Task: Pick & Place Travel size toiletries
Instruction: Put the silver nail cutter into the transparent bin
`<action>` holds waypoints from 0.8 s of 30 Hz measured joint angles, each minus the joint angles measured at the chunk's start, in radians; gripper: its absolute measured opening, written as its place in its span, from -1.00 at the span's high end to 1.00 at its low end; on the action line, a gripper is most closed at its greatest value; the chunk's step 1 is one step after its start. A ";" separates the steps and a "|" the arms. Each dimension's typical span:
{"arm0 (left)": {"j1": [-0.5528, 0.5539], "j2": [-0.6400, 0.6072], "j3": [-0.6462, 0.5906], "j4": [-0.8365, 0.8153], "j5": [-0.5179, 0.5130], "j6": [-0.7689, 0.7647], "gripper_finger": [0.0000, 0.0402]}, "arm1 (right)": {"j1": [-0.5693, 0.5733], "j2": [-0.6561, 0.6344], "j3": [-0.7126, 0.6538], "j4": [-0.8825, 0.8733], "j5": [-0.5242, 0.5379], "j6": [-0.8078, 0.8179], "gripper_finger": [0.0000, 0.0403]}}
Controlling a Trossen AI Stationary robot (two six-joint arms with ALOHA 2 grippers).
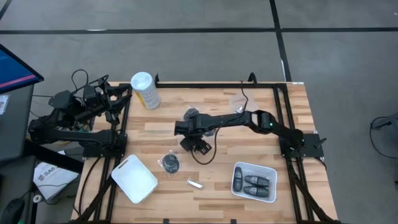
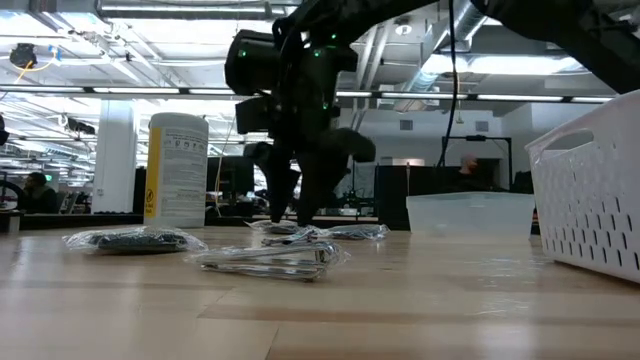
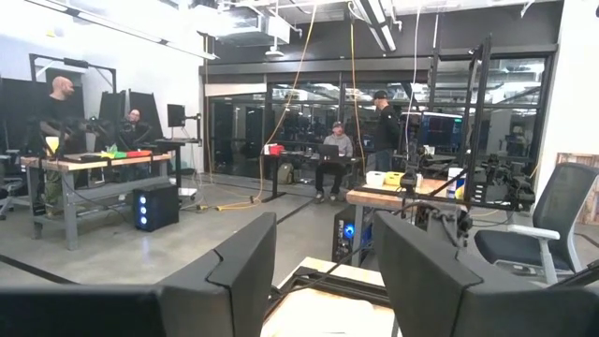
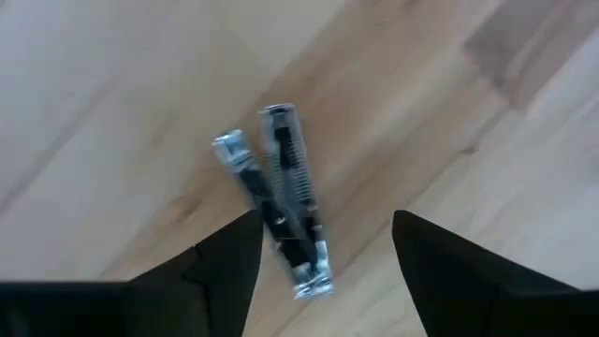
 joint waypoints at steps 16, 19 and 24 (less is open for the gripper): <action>0.000 0.000 0.000 0.000 0.000 0.002 0.12 | -0.003 0.000 -0.004 -0.018 0.020 0.000 -0.05; 0.000 0.000 0.000 0.000 0.000 0.002 0.12 | -0.003 -0.039 -0.004 -0.018 0.016 0.014 -0.04; 0.000 0.000 0.000 0.000 0.000 0.003 0.12 | 0.000 -0.062 -0.002 -0.022 0.013 0.016 -0.08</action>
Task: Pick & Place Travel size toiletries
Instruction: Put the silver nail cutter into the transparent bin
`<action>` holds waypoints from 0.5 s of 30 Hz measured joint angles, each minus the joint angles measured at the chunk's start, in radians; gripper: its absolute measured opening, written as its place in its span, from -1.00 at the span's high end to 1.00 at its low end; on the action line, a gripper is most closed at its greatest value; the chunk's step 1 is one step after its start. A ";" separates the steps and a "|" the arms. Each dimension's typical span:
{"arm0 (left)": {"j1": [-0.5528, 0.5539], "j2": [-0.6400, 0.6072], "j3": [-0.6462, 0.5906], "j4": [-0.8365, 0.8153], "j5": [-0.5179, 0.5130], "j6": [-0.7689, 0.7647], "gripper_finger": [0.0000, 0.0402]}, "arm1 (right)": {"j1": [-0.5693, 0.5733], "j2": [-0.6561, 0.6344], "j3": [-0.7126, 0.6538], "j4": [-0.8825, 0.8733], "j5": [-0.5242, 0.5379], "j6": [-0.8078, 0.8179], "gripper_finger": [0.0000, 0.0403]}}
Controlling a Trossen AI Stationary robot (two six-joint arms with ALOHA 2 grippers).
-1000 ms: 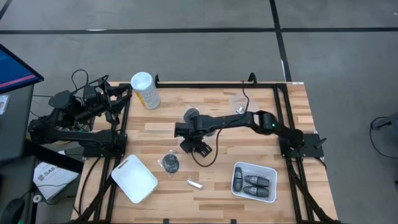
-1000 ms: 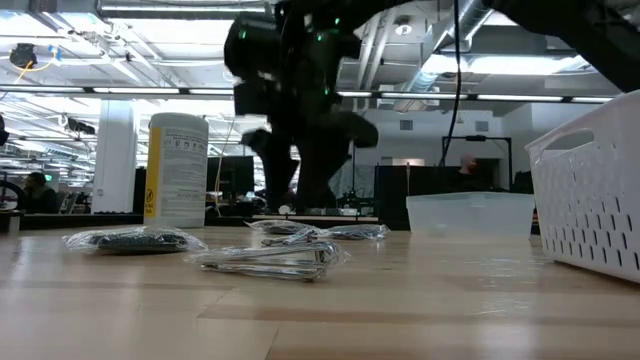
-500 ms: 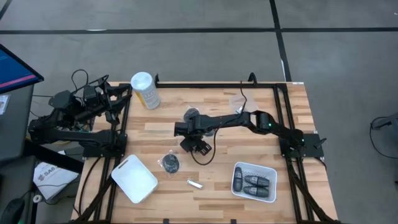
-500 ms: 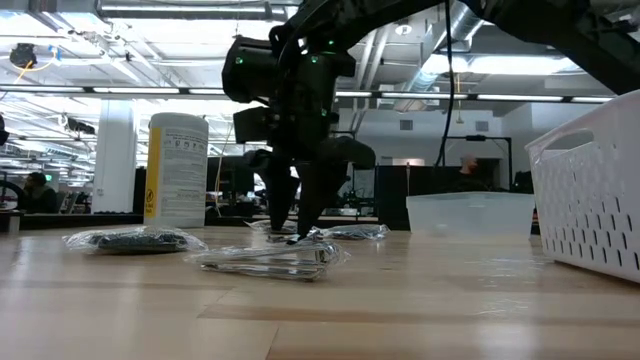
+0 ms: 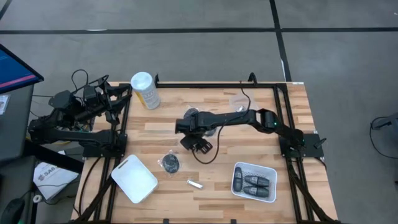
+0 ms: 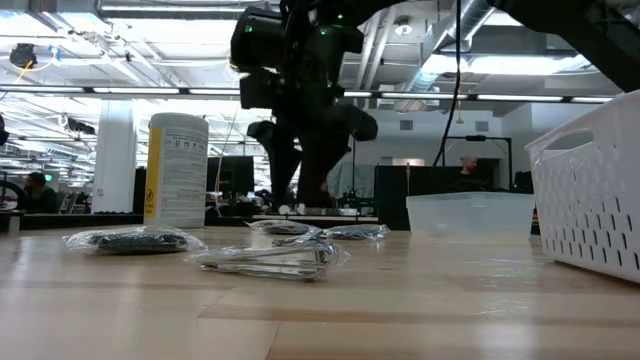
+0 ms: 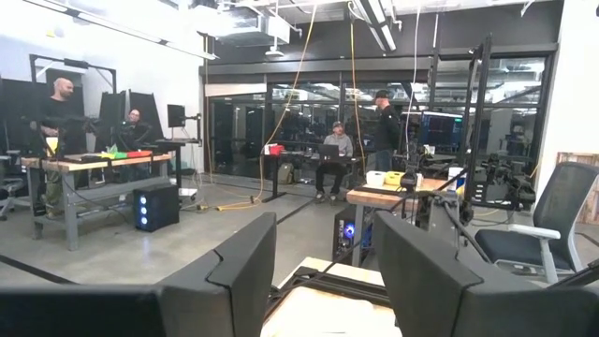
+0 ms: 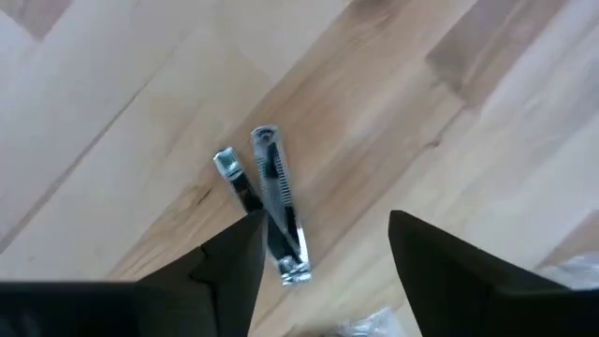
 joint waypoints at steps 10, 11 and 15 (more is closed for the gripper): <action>0.000 0.000 0.000 0.000 0.000 0.000 0.12 | 0.001 0.067 -0.013 -0.020 -0.002 -0.007 -0.13; 0.000 0.000 0.000 0.000 0.000 0.000 0.12 | 0.001 0.074 -0.010 -0.016 0.000 -0.007 -0.13; 0.000 0.000 0.000 0.000 -0.003 0.000 0.12 | -0.002 0.100 -0.006 -0.009 0.006 -0.001 -0.11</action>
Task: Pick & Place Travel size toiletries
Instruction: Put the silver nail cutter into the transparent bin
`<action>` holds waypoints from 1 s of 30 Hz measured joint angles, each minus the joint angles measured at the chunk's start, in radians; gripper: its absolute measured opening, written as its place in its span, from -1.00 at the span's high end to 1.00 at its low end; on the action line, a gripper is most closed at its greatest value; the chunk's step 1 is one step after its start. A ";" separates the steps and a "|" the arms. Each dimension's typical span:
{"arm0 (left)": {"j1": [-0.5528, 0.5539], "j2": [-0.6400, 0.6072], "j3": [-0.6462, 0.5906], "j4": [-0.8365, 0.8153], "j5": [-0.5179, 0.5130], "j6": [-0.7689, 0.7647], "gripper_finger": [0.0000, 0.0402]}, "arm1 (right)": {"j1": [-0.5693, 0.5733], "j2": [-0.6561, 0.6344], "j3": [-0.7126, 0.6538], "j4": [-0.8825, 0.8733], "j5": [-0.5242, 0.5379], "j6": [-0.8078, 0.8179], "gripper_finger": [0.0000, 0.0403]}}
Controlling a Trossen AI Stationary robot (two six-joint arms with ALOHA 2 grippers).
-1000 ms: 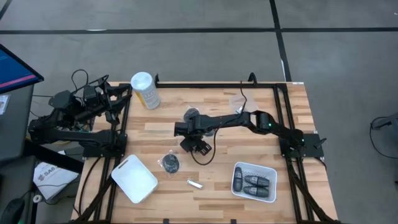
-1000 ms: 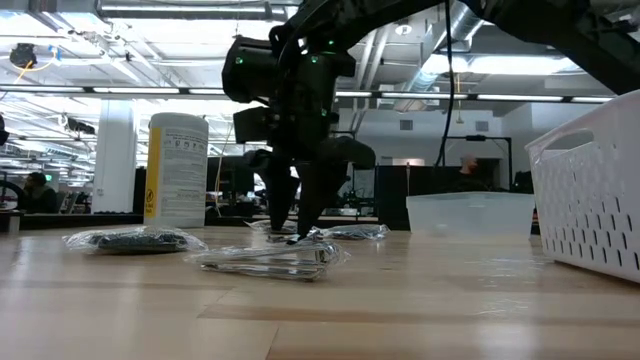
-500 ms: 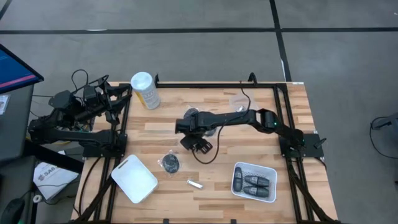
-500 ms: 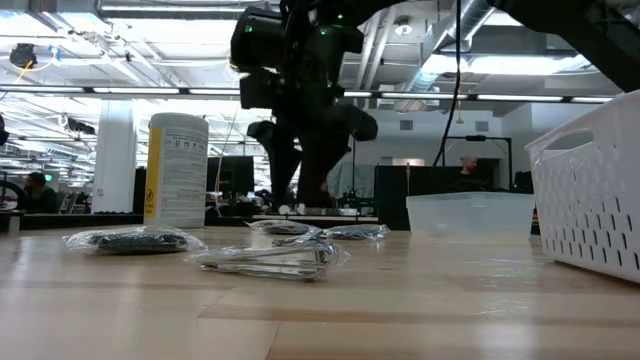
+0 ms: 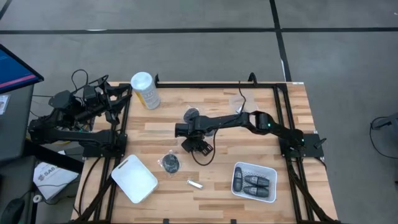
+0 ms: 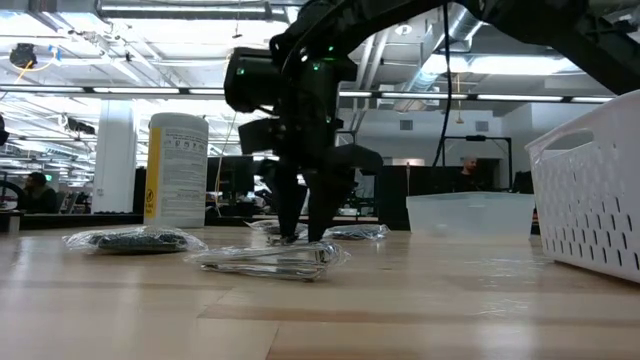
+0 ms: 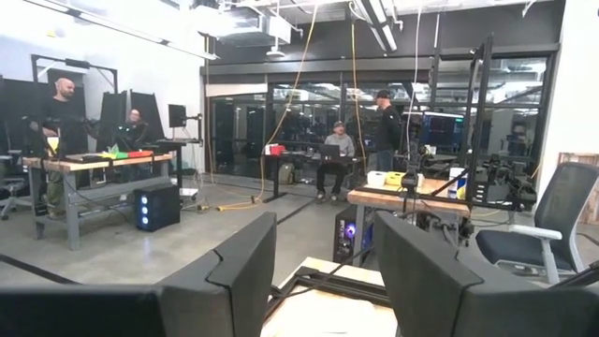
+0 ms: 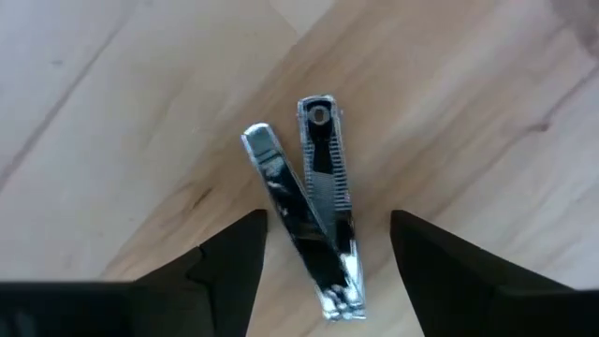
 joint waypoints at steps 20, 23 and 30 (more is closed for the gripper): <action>0.000 0.000 0.000 0.000 -0.005 0.001 0.12 | -0.002 0.010 0.001 -0.003 0.010 0.061 0.81; 0.000 0.000 0.000 0.000 -0.005 0.001 0.12 | -0.002 0.016 0.040 -0.036 0.005 0.097 0.81; 0.000 0.000 0.000 0.000 -0.005 0.001 0.12 | -0.015 0.023 0.230 -0.161 -0.049 0.154 0.83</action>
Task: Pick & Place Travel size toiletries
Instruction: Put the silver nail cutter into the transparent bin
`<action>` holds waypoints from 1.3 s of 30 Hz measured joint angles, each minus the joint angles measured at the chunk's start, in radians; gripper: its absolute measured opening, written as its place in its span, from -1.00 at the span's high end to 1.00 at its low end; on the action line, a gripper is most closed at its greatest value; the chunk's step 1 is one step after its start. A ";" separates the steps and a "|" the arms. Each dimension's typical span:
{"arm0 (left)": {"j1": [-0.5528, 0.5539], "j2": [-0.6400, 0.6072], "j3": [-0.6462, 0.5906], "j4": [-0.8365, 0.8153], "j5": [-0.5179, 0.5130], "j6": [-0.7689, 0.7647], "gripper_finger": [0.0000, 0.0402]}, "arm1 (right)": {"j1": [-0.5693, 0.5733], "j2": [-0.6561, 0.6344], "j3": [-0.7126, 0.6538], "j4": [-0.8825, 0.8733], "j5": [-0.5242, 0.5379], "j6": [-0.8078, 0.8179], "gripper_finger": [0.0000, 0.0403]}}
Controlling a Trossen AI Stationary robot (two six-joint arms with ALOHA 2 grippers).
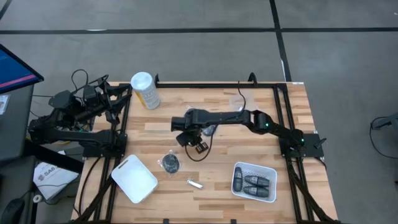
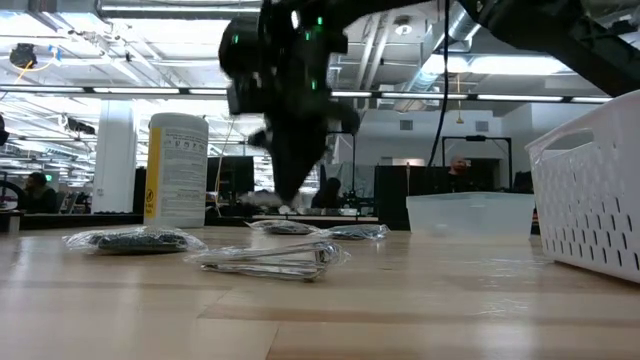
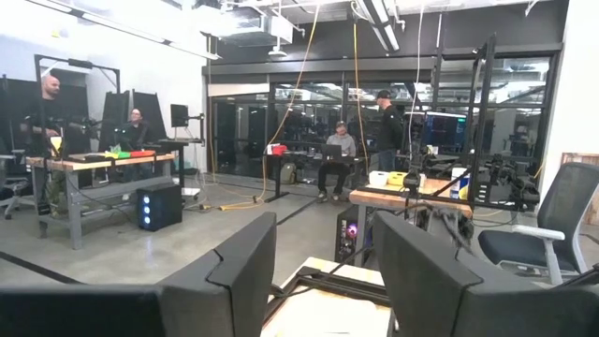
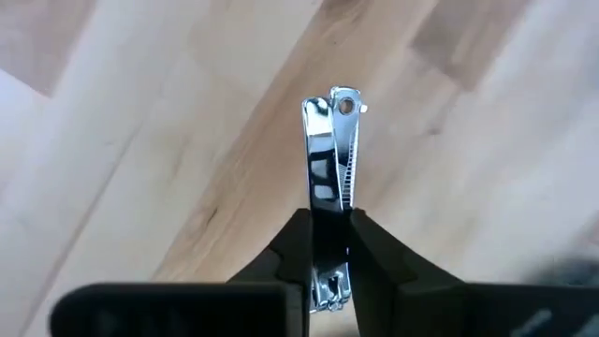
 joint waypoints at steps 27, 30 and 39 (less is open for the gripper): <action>0.000 0.000 0.000 0.003 -0.020 0.026 0.12 | -0.346 -0.437 -0.154 -0.171 -0.001 0.391 0.83; 0.000 0.000 0.000 0.003 -0.020 0.026 0.12 | -0.383 -0.495 -0.307 -0.121 -0.002 0.406 0.83; 0.000 0.000 0.000 0.003 -0.034 0.026 0.12 | -0.517 -0.762 -0.857 0.171 0.018 0.520 0.83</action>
